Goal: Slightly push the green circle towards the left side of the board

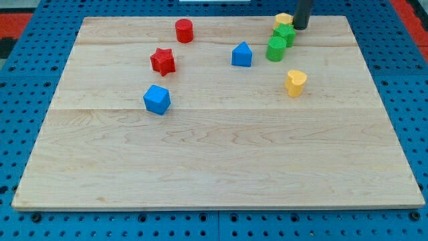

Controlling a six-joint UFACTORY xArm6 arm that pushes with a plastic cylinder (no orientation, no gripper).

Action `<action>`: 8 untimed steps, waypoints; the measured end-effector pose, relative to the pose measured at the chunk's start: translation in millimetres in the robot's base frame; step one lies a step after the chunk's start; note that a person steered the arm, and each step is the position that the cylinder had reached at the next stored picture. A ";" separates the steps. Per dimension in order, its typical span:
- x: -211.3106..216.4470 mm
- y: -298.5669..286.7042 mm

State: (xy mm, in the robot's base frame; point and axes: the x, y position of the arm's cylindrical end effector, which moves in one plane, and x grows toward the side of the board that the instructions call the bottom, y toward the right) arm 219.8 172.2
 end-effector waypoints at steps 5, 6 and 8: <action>-4.7 4.6; -4.8 5.2; 14.9 4.3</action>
State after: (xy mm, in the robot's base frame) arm 234.6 176.5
